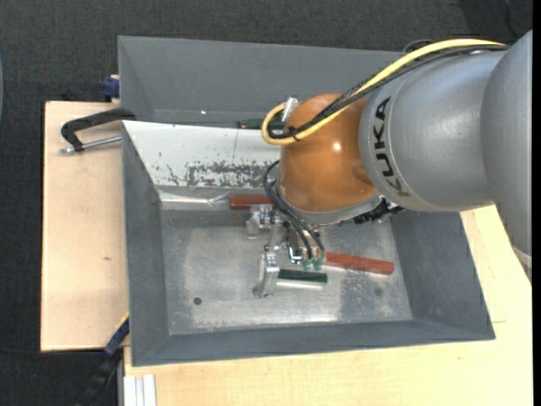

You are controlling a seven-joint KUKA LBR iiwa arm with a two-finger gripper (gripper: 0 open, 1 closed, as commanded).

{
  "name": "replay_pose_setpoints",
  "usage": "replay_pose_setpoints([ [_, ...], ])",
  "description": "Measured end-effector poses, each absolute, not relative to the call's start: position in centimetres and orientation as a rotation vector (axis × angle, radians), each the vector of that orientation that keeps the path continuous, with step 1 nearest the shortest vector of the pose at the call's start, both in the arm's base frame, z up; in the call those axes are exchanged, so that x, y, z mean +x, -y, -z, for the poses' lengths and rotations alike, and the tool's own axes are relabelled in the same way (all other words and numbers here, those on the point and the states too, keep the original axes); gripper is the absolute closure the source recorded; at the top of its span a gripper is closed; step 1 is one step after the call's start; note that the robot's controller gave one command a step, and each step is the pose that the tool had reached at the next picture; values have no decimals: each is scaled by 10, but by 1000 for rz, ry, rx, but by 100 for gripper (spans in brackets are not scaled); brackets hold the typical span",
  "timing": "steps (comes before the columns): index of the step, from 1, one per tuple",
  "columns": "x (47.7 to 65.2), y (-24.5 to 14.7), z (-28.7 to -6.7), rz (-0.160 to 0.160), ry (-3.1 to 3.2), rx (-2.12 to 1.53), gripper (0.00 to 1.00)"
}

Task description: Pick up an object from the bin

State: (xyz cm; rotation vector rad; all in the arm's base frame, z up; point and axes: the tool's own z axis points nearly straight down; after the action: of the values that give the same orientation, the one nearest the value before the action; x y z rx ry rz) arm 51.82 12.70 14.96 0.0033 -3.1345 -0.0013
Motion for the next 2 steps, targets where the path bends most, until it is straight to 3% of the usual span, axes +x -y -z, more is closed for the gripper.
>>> replay_pose_setpoints([
  [1, 520, -127, -154, 3, 3143, 1, 0],
  [2, 512, -69, -121, 4, 3144, -21, 0],
])
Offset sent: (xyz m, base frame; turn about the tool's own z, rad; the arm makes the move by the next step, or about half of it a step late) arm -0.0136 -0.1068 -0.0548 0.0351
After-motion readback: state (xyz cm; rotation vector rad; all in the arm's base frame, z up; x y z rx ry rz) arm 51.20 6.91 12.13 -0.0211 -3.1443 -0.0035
